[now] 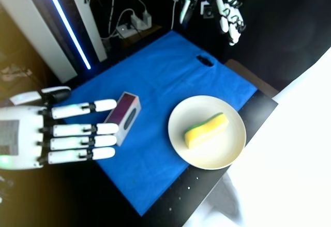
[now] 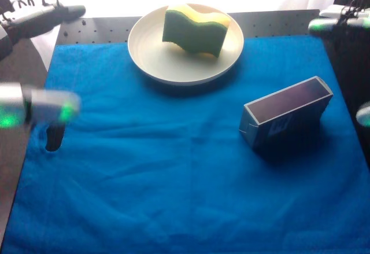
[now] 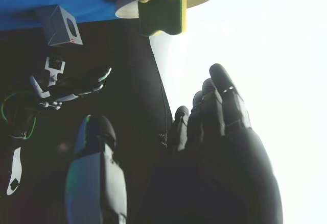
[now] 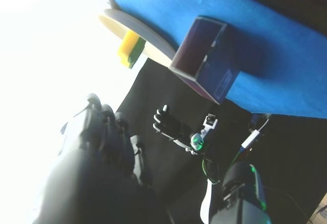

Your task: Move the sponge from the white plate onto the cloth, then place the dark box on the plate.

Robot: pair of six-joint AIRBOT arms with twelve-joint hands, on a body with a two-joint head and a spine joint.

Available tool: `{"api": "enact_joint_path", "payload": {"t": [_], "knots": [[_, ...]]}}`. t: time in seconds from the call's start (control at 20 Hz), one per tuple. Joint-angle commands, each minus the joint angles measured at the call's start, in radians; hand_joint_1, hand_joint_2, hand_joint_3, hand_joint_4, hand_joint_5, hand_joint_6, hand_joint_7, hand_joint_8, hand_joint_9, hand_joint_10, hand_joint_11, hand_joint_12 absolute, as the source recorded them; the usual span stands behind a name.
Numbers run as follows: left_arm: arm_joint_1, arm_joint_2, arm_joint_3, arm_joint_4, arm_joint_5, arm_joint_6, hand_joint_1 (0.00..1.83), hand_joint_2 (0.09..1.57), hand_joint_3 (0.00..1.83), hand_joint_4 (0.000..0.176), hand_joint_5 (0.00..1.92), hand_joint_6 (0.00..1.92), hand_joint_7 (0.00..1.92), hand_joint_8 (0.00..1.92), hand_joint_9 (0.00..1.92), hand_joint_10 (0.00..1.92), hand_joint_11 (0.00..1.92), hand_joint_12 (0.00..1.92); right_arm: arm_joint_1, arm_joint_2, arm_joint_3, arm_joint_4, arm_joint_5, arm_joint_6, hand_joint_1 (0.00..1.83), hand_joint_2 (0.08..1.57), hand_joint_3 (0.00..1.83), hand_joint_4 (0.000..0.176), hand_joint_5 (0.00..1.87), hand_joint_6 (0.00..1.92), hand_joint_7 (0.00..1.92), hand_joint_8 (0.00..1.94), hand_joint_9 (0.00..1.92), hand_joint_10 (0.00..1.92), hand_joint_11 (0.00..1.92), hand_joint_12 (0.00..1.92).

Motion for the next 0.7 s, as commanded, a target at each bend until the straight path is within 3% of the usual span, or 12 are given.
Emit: {"api": "enact_joint_path", "payload": {"t": [0.0, 0.1, 0.15, 0.2, 0.25, 0.3, 0.35, 0.4, 0.5, 0.55, 0.6, 0.65], "knots": [[-0.014, 0.005, 0.006, -0.024, -0.106, -0.005, 0.82, 0.89, 0.02, 0.023, 0.24, 0.01, 0.06, 0.01, 0.01, 0.01, 0.0, 0.2, 0.013, -0.002, 0.004, 0.057, 0.102, 0.008, 0.72, 1.0, 0.01, 0.176, 0.23, 0.01, 0.04, 0.0, 0.0, 0.0, 0.0, 0.12], [-0.015, 0.005, 0.006, -0.023, -0.105, -0.005, 0.85, 0.88, 0.0, 0.016, 0.26, 0.0, 0.07, 0.0, 0.03, 0.0, 0.0, 0.25, 0.013, -0.002, 0.006, 0.056, 0.101, 0.008, 0.72, 1.0, 0.01, 0.176, 0.23, 0.0, 0.05, 0.0, 0.01, 0.0, 0.02, 0.13], [-0.024, 0.004, 0.009, -0.014, -0.097, -0.005, 0.86, 0.88, 0.0, 0.031, 0.26, 0.0, 0.07, 0.0, 0.03, 0.0, 0.0, 0.26, 0.013, -0.002, 0.007, 0.056, 0.101, 0.008, 0.72, 1.01, 0.01, 0.176, 0.23, 0.0, 0.05, 0.0, 0.02, 0.01, 0.04, 0.14], [-0.057, -0.002, 0.018, 0.011, -0.07, -0.005, 0.84, 0.88, 0.0, 0.096, 0.24, 0.0, 0.06, 0.0, 0.01, 0.0, 0.0, 0.17, 0.013, -0.003, 0.008, 0.056, 0.101, 0.008, 0.73, 1.01, 0.01, 0.176, 0.23, 0.0, 0.05, 0.0, 0.04, 0.01, 0.06, 0.16], [-0.106, -0.015, 0.03, 0.052, -0.024, -0.005, 0.76, 0.9, 0.01, 0.106, 0.2, 0.0, 0.05, 0.0, 0.01, 0.0, 0.01, 0.16, 0.014, -0.004, 0.009, 0.056, 0.101, 0.008, 0.73, 1.01, 0.01, 0.176, 0.23, 0.0, 0.05, 0.0, 0.04, 0.01, 0.06, 0.16], [-0.144, -0.027, 0.041, 0.081, 0.006, -0.005, 0.74, 0.9, 0.0, 0.079, 0.19, 0.0, 0.07, 0.01, 0.05, 0.0, 0.01, 0.25, 0.014, -0.004, 0.009, 0.056, 0.101, 0.008, 0.73, 1.01, 0.0, 0.176, 0.23, 0.0, 0.05, 0.0, 0.04, 0.01, 0.05, 0.16], [-0.219, -0.059, 0.067, 0.128, 0.076, -0.005, 0.73, 0.9, 0.0, 0.083, 0.19, 0.0, 0.09, 0.0, 0.07, 0.0, 0.0, 0.33, 0.013, -0.007, 0.011, 0.055, 0.101, 0.008, 0.72, 1.01, 0.0, 0.176, 0.23, 0.0, 0.06, 0.0, 0.04, 0.01, 0.05, 0.16], [-0.292, -0.096, 0.102, 0.179, 0.151, -0.005, 0.78, 0.89, 0.0, 0.065, 0.21, 0.01, 0.09, 0.0, 0.07, 0.0, 0.0, 0.34, 0.013, -0.009, 0.014, 0.052, 0.101, 0.008, 0.73, 1.02, 0.01, 0.174, 0.24, 0.01, 0.06, 0.0, 0.04, 0.01, 0.05, 0.16], [-0.405, -0.151, 0.152, 0.269, 0.27, -0.005, 0.79, 0.89, 0.0, 0.061, 0.21, 0.01, 0.09, 0.0, 0.07, 0.0, 0.0, 0.34, 0.014, -0.011, 0.016, 0.048, 0.101, 0.008, 0.74, 1.02, 0.0, 0.173, 0.24, 0.0, 0.07, 0.0, 0.05, 0.0, 0.04, 0.19], [-0.555, -0.237, 0.226, 0.391, 0.434, -0.005, 0.79, 0.89, 0.0, 0.061, 0.21, 0.01, 0.09, 0.0, 0.07, 0.0, 0.0, 0.34, 0.017, -0.013, 0.019, 0.046, 0.101, 0.008, 0.74, 1.02, 0.0, 0.173, 0.24, 0.0, 0.07, 0.0, 0.05, 0.0, 0.0, 0.28], [-0.65, -0.447, 0.436, 0.431, 0.629, -0.004, 0.79, 0.89, 0.0, 0.061, 0.22, 0.0, 0.09, 0.0, 0.07, 0.0, 0.0, 0.34, 0.043, -0.037, 0.039, 0.022, 0.101, 0.008, 0.74, 1.02, 0.0, 0.173, 0.24, 0.0, 0.07, 0.0, 0.05, 0.0, 0.0, 0.28], [-0.652, -0.456, 0.445, 0.431, 0.635, -0.004, 0.79, 0.89, 0.0, 0.061, 0.22, 0.0, 0.09, 0.0, 0.07, 0.0, 0.0, 0.33, 0.043, -0.038, 0.04, 0.021, 0.101, 0.008, 0.74, 1.02, 0.0, 0.173, 0.24, 0.0, 0.07, 0.0, 0.05, 0.0, 0.0, 0.28]]}}
